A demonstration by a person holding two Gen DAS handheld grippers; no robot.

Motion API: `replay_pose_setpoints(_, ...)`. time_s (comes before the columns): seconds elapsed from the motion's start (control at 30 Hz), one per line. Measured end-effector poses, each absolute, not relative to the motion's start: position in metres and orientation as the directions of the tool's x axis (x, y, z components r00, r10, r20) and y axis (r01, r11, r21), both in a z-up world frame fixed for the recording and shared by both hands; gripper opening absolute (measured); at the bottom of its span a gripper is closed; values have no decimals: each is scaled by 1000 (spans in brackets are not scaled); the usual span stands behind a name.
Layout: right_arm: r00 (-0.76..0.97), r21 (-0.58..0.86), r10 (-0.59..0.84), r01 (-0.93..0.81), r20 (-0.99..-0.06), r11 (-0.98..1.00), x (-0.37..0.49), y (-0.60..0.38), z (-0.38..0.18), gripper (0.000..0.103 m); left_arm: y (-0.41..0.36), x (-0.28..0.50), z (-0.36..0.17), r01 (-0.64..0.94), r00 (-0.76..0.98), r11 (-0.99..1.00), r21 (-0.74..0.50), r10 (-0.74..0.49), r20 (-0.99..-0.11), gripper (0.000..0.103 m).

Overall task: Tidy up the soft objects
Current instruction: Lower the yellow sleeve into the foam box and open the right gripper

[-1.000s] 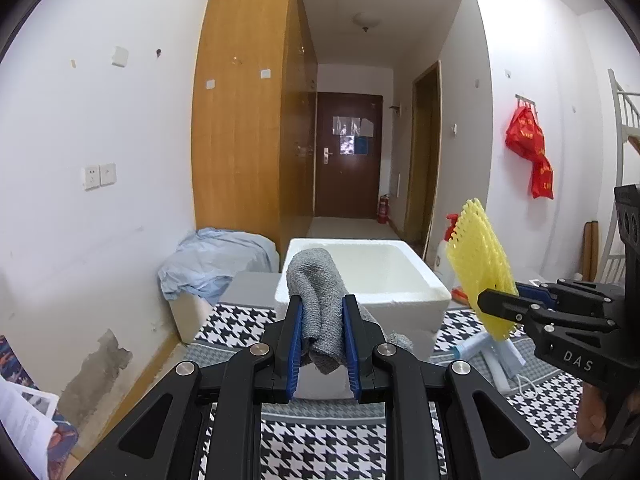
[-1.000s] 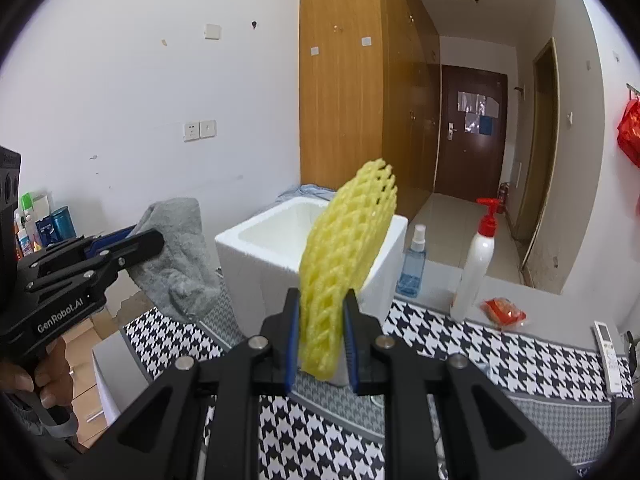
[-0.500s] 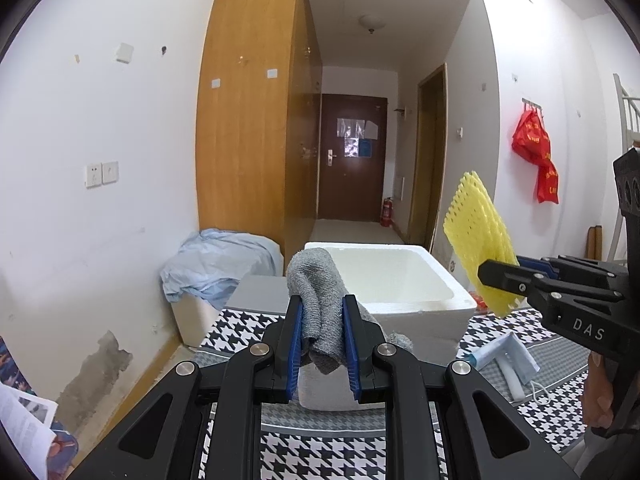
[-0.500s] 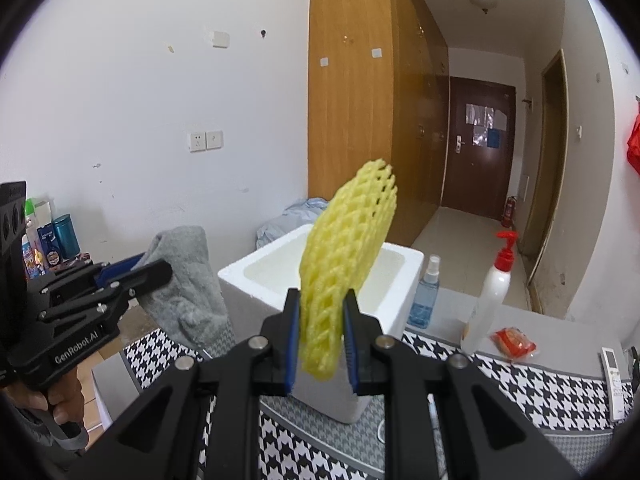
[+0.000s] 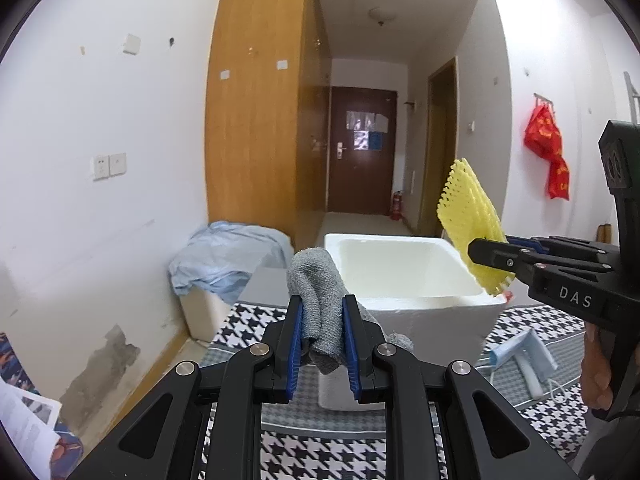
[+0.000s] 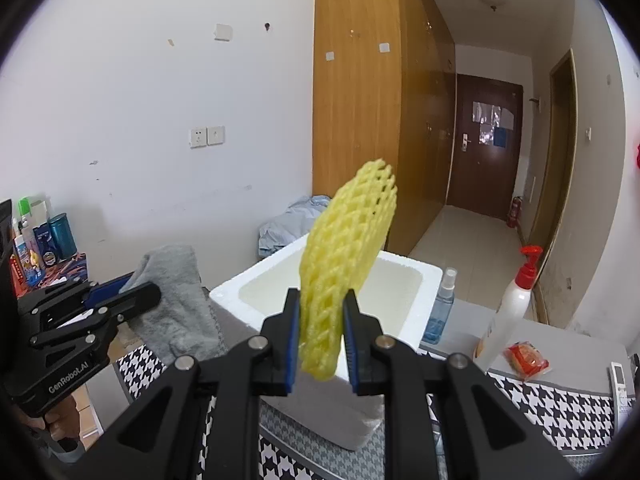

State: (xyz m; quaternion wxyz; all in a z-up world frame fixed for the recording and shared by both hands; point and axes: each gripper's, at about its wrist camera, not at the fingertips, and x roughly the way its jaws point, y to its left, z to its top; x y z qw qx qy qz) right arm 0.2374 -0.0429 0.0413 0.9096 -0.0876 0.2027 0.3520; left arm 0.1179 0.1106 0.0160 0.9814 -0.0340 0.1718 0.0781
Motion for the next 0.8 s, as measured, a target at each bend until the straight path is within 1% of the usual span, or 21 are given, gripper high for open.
replay_pose_setpoints(0.17,673,-45,584,-672,-453,739,249,-33,37,24,118,123,11,-186,921,982,-45,158,-357,20)
replay_pose_setpoints(0.8,622,-15,581,-689,-525,725,280,-14,21,24,140,134,8,-226,908,973,-53,190,-374,20)
